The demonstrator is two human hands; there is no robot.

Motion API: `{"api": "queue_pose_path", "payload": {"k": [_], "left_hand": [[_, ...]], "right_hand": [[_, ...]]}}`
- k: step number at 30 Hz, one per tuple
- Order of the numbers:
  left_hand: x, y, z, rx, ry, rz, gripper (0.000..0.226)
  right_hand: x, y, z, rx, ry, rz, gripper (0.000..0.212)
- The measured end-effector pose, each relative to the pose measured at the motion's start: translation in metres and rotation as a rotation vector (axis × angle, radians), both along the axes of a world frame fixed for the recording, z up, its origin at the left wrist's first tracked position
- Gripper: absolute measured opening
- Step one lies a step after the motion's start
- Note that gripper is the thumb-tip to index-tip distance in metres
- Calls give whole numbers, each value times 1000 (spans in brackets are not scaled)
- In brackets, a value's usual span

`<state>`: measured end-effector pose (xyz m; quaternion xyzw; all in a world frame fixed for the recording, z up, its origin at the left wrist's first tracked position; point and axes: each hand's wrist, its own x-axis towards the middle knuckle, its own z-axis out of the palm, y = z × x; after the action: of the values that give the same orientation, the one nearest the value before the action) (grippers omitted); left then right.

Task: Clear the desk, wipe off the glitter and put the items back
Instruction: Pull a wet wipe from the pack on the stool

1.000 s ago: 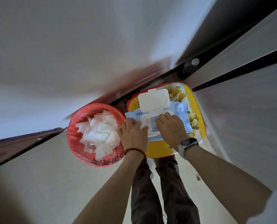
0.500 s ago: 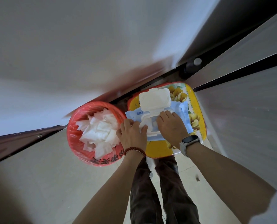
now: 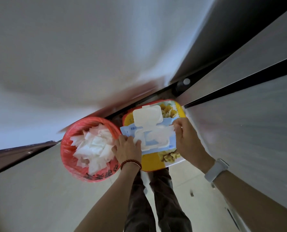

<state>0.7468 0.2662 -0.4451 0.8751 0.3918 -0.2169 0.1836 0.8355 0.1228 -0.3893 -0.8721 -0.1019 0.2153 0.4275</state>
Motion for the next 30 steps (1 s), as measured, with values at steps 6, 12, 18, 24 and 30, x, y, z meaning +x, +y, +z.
{"api": "queue_pose_path", "payload": {"k": [6,12,18,24,30], "left_hand": [[2,0,32,-124,-22,70,44],[20,3,115,-354,-321,103,83],[27,4,246,-463,-663,-151,101],[5,22,353,-720,-923,20,31],[-62,36,422,-360,-1105,268,13]], "right_hand": [[31,2,74,112,-104,-164,15],[45,12,155,91,-178,-13,15],[34,28,260,17,-256,363,7],[22,58,356,80,-343,567,6],[-14,106,402,311,-413,479,7]]}}
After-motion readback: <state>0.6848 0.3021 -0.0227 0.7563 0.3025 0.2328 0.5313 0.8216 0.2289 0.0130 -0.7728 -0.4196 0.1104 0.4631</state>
